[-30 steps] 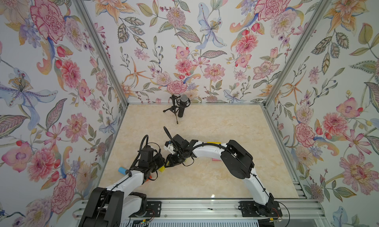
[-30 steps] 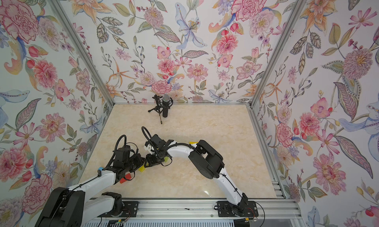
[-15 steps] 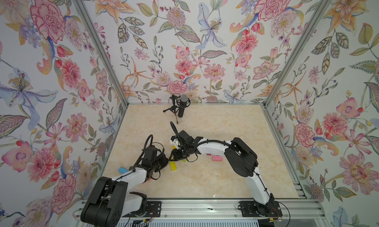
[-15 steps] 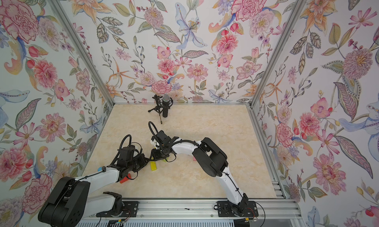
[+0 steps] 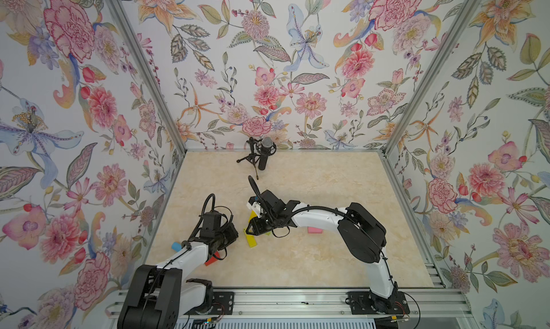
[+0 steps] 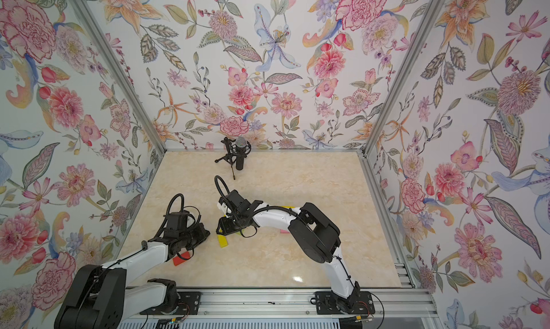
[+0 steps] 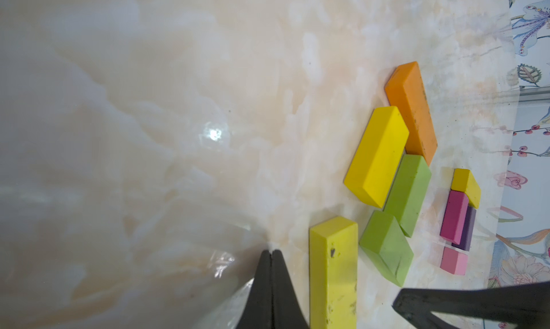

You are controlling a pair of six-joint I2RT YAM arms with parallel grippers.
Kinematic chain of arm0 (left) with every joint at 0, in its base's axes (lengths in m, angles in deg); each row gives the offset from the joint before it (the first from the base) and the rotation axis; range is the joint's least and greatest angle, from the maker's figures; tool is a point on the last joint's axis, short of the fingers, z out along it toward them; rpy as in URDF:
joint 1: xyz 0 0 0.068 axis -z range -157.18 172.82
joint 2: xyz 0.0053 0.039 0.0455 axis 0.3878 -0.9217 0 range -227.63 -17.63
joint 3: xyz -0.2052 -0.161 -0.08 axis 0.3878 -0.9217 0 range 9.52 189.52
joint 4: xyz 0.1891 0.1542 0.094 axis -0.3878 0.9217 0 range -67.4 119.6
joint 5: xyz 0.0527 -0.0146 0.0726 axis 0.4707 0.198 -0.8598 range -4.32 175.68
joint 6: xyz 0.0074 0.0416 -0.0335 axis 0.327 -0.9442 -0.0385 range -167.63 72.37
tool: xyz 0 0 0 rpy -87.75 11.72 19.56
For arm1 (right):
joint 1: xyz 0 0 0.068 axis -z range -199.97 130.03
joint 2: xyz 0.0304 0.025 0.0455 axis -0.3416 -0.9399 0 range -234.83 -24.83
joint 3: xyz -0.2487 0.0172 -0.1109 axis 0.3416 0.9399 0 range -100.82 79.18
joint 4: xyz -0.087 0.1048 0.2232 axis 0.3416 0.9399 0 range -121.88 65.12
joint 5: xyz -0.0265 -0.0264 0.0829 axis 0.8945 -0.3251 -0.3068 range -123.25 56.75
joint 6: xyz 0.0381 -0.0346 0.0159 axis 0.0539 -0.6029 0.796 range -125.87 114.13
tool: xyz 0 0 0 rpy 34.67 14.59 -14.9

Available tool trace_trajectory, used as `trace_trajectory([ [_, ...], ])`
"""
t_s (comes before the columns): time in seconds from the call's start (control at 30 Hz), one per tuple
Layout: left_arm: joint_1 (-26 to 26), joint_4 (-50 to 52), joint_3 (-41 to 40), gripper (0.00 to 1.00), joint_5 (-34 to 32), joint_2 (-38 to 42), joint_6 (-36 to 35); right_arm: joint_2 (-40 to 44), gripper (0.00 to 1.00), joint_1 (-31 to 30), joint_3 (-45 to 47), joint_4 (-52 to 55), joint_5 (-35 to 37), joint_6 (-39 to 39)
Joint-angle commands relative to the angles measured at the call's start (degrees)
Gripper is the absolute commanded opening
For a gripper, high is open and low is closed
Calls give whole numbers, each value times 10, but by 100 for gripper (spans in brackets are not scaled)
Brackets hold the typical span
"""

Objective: Assemble the letter p with building blocks
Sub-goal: Assemble the building block at the center of the board.

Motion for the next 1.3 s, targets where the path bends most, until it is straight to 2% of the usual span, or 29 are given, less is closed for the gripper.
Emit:
trace_trajectory([
  [0.0,-5,15,2,0,29,0,-20,23,36,-1,28,2,27,4],
  [0.1,-5,-12,-8,0,74,6,-12,22,36,-1,47,1,31,4],
  [0.27,-4,-17,-17,0,99,22,-7,15,36,-6,57,1,30,2],
  [0.7,-2,-75,-45,0,106,-38,-13,-9,35,-24,49,-3,20,6],
  [1.0,-2,-93,-19,0,120,-84,-22,-21,35,-28,38,-13,8,19],
  [1.27,-2,-62,16,0,100,-101,-43,-25,35,-30,24,-15,0,25],
])
